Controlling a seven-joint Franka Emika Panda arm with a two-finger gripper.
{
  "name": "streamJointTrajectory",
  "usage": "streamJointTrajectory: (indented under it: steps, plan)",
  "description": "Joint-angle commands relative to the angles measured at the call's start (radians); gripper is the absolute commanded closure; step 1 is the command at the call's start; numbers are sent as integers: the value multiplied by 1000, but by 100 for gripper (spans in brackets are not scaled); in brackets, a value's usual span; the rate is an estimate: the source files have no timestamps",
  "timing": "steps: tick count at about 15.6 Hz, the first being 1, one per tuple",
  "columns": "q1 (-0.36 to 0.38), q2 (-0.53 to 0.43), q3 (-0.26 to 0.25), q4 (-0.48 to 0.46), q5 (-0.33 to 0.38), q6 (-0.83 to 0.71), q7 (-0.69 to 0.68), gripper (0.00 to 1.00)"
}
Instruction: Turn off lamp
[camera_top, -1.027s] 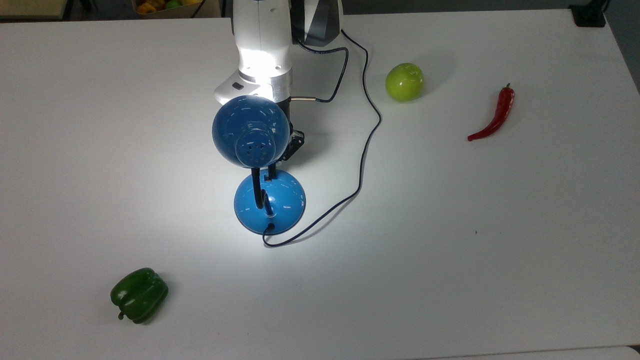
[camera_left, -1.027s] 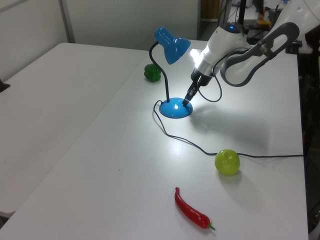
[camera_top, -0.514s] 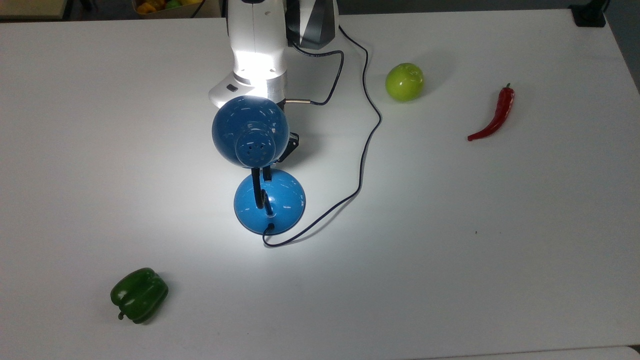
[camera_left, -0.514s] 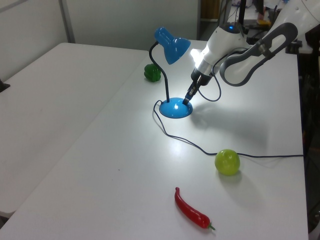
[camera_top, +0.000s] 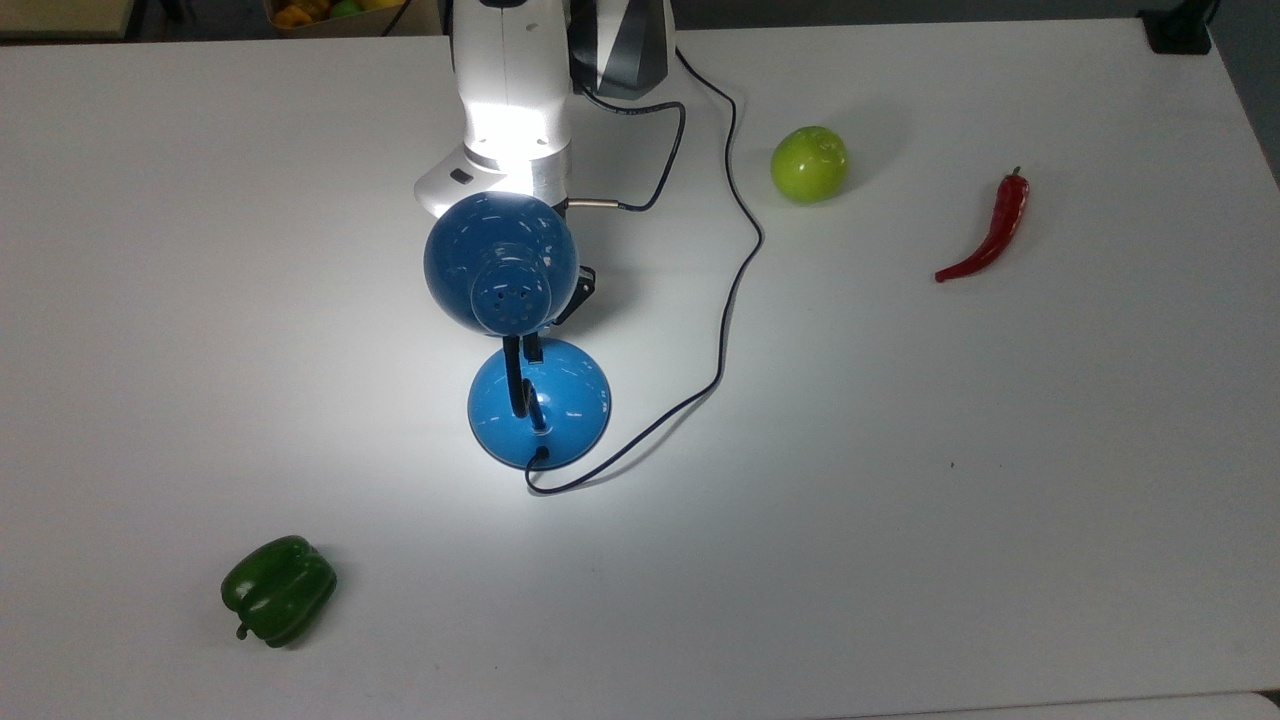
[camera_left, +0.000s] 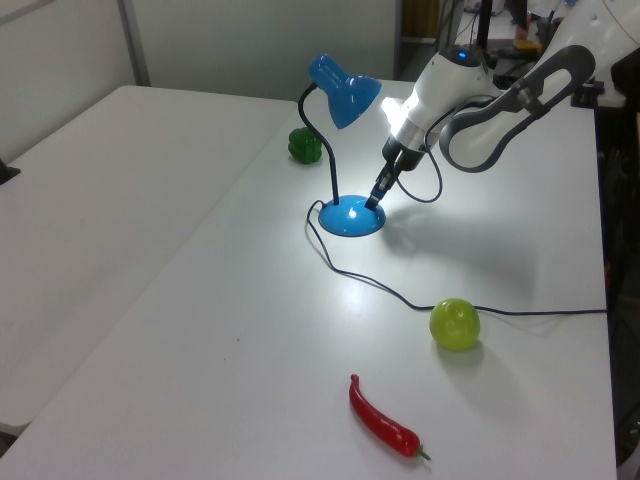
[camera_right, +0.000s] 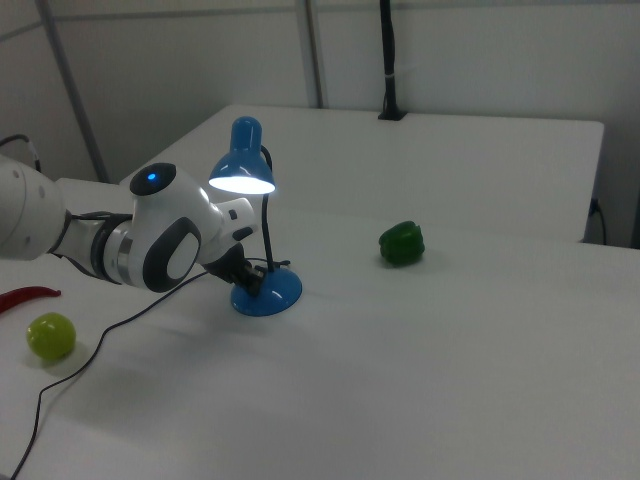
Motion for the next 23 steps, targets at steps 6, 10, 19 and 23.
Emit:
streamJointTrajectory:
  steps: [6,10,19,23]
  plan:
    - [4,12,-12,-31,-35,0,18,99]
    - [0,-14,-12,-44,-36,-50,15,99]
    - [-2,-154,-12,-33,-39,-388,-10,82]
    - [0,-221,-10,-5,-44,-604,-45,35]
